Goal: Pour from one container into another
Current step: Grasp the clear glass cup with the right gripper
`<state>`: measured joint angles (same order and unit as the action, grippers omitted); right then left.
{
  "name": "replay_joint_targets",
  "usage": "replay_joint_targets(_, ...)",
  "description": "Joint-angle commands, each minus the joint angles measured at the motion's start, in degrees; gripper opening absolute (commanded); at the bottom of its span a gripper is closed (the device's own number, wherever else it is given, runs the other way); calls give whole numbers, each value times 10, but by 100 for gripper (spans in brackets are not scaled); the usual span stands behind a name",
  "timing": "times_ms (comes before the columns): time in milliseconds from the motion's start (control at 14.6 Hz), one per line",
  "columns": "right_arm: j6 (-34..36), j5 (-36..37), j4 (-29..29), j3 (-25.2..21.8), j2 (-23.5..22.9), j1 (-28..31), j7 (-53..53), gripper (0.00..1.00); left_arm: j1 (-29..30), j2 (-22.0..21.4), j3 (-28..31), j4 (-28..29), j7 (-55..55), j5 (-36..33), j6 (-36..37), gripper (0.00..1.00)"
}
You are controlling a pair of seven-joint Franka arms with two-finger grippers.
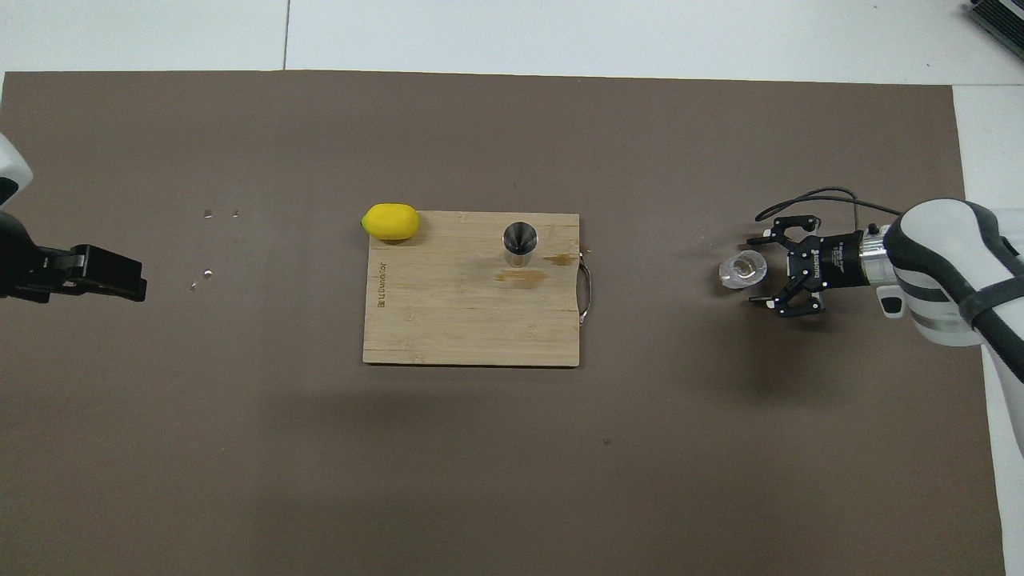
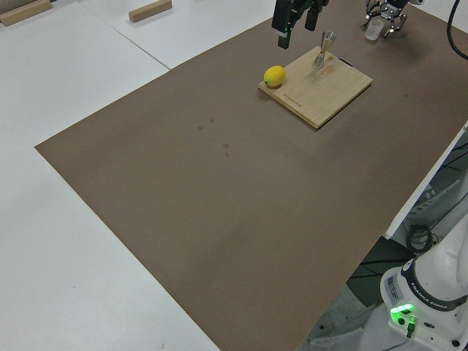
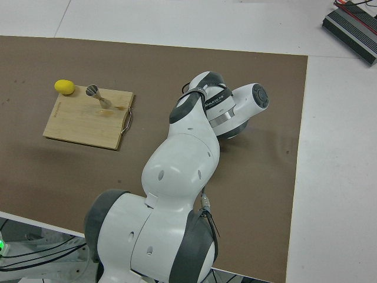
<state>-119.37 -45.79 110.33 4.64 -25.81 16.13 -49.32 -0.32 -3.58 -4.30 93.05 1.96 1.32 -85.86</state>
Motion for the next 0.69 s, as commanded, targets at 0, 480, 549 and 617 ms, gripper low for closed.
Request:
replay_joint_targets(0,-4,-32,23,6,23,5,19,94,-19,2,19,-9,-8,5,10,100)
replay_joint_targets(480,11,-47,23,6,24,3,19,75,-4,2,17,-8,-47,5,13,100)
replay_joint_targets(549,11,-47,23,6,24,2,19,68,0,2,16,-8,-47,5,11,100)
replay_joint_targets(617,11,-47,21,6,25,0,19,54,7,2,12,-8,-47,5,10,100)
